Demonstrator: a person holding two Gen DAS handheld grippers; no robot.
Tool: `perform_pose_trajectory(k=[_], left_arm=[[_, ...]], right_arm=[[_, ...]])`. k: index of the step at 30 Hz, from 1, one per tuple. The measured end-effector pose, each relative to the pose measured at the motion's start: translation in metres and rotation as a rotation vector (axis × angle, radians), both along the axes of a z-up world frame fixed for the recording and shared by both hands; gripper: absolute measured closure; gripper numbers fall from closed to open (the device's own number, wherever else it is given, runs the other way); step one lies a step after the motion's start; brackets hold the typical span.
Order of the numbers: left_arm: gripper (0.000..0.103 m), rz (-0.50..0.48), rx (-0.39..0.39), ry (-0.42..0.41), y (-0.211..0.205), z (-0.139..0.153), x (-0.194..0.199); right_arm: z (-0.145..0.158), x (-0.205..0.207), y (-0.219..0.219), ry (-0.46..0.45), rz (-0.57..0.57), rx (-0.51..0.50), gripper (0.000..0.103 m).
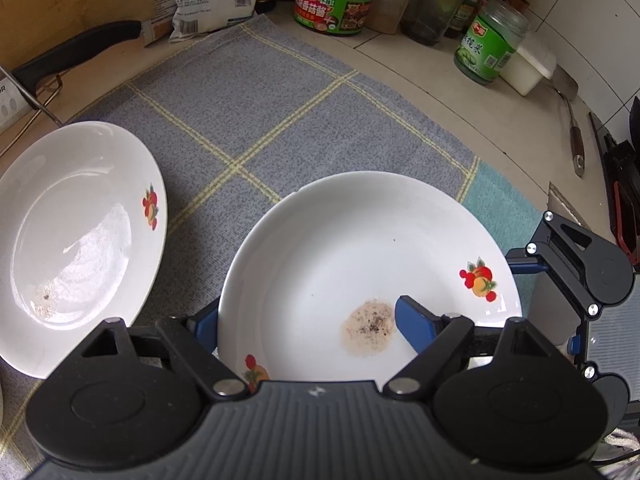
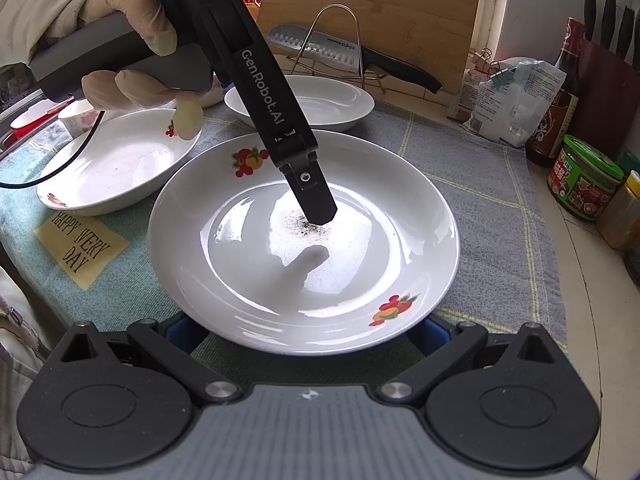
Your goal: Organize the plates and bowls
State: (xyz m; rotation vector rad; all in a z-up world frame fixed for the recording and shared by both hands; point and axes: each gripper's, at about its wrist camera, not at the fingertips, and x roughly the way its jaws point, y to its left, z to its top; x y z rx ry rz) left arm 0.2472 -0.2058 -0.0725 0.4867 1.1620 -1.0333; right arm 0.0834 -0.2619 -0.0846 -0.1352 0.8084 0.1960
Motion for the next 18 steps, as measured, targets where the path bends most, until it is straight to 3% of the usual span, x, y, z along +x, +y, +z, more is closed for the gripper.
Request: perform_pose_trajectory(k=[18], left_arm=[[0.017,0.026,-0.052,-0.027,-0.048,0.008,0.019]], right_arm=[[0.012,0.018,-0.044,-0.008,0.009,-0.035,0.0]])
